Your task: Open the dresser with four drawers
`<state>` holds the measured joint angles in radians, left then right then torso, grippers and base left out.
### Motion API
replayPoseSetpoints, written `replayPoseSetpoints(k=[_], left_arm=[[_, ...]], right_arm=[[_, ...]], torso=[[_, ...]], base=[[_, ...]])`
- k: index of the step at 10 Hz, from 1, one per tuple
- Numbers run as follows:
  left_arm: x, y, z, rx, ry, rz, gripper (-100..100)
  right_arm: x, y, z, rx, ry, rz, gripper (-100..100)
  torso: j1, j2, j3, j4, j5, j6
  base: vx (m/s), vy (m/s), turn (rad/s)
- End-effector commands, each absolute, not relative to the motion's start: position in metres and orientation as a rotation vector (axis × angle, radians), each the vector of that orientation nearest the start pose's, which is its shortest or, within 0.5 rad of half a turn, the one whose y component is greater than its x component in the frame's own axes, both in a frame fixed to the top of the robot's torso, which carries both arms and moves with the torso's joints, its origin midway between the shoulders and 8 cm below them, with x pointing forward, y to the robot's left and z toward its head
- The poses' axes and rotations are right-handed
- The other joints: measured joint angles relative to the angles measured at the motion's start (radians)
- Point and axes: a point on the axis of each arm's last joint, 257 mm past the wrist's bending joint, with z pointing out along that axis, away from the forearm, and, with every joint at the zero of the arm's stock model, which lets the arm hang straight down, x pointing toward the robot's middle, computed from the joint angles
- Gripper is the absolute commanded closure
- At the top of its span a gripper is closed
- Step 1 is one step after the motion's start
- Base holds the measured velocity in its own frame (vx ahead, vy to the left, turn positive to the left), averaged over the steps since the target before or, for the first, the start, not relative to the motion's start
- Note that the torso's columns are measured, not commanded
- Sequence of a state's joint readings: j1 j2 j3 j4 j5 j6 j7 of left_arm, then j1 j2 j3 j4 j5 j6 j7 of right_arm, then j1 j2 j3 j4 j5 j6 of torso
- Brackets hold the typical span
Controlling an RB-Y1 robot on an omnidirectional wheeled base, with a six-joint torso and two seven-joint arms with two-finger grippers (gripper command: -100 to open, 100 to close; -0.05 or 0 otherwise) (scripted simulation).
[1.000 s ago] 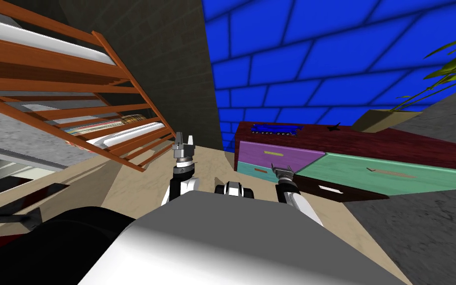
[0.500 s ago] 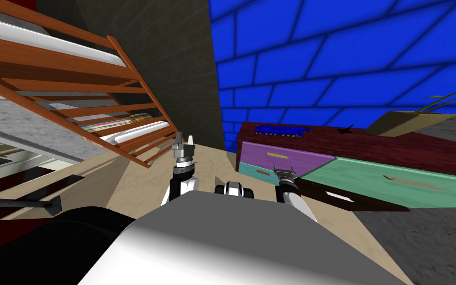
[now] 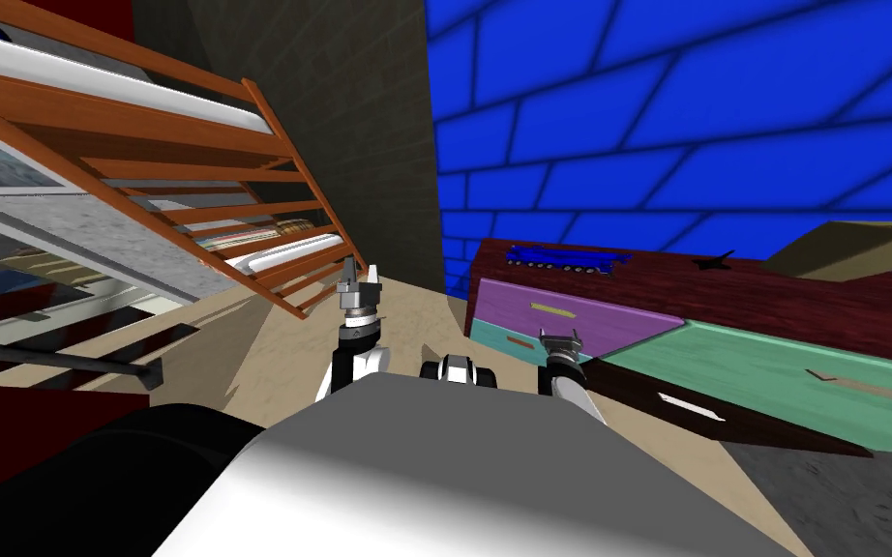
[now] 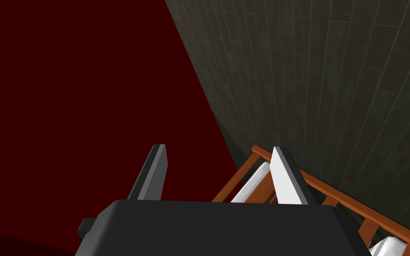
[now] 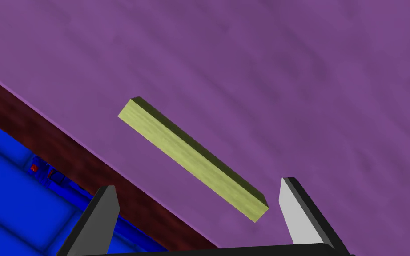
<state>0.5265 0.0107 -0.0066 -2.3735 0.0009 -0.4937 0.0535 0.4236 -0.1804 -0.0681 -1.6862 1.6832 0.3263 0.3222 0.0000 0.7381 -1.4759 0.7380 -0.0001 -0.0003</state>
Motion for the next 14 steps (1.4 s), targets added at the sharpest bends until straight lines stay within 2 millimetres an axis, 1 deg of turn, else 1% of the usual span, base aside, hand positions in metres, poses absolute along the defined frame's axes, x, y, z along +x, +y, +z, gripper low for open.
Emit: replayPoseSetpoints(k=[1, 2, 3, 4, 5, 6, 7, 8, 11, 12, 14], left_arm=[[0.324, 0.274, 0.056, -0.619, 0.563, -1.366, 0], [0.324, 0.274, 0.056, -0.618, 0.563, -1.366, 0], [0.324, 0.274, 0.056, -0.619, 0.563, -1.366, 0], [0.324, 0.274, 0.056, -0.618, 0.563, -1.366, 0], [0.324, 0.274, 0.056, -0.619, 0.563, -1.366, 0], [0.324, 0.274, 0.056, -0.618, 0.563, -1.366, 0], [0.324, 0.274, 0.056, -0.619, 0.563, -1.366, 0], [0.324, 0.274, 0.056, -0.618, 0.563, -1.366, 0], [0.324, 0.274, 0.056, -0.619, 0.563, -1.366, 0], [0.324, 0.274, 0.056, -0.619, 0.563, -1.366, 0], [0.324, 0.274, 0.056, -0.619, 0.563, -1.366, 0]], right_arm=[[0.366, -0.453, -0.322, -0.268, 1.798, -1.018, -100], [0.367, -0.452, -0.319, -0.296, 1.787, -1.037, -100], [0.363, -0.456, -0.325, -0.322, 1.792, -1.092, -100], [0.364, -0.455, -0.322, -0.348, 1.781, -1.11, -100], [0.361, -0.459, -0.327, -0.376, 1.783, -1.161, -100], [0.362, -0.458, -0.325, -0.4, 1.772, -1.177, -100], [0.359, -0.46, -0.328, -0.431, 1.769, -1.227, -100], [0.36, -0.459, -0.326, -0.451, 1.759, -1.24, -100], [0.357, -0.461, -0.33, -0.54, 1.732, -1.345, -100], [0.358, -0.46, -0.328, -0.551, 1.725, -1.351, -100], [0.356, -0.462, -0.33, -0.627, 1.693, -1.437, -100]], torso=[[0.0, 0.0, 0.0, 0.0, 0.0, 0.001], [0.0, 0.0, 0.0, 0.0, 0.0, 0.0], [0.0, 0.0, 0.0, 0.0, 0.0, 0.001], [0.0, 0.0, 0.0, 0.0, 0.0, 0.0], [0.0, 0.0, 0.0, 0.0, 0.0, 0.001], [0.0, 0.0, 0.0, 0.0, 0.0, 0.0], [0.0, 0.0, 0.0, 0.0, 0.0, 0.001], [0.0, 0.0, 0.0, 0.0, 0.0, 0.0], [0.0, 0.0, 0.0, 0.0, 0.0, 0.001], [0.0, 0.0, 0.0, 0.0, 0.0, 0.0], [0.0, 0.0, 0.0, 0.0, 0.0, 0.0]], base=[[0.009, -0.01, 0.155], [0.008, -0.011, 0.079], [0.005, -0.015, 0.149], [0.005, -0.014, 0.072], [0.005, -0.011, 0.143], [0.006, -0.012, 0.083], [0.006, -0.012, 0.153], [0.004, -0.013, 0.083], [0.003, -0.013, 0.106], [0.002, -0.012, 0.075], [0.003, -0.017, 0.169]])
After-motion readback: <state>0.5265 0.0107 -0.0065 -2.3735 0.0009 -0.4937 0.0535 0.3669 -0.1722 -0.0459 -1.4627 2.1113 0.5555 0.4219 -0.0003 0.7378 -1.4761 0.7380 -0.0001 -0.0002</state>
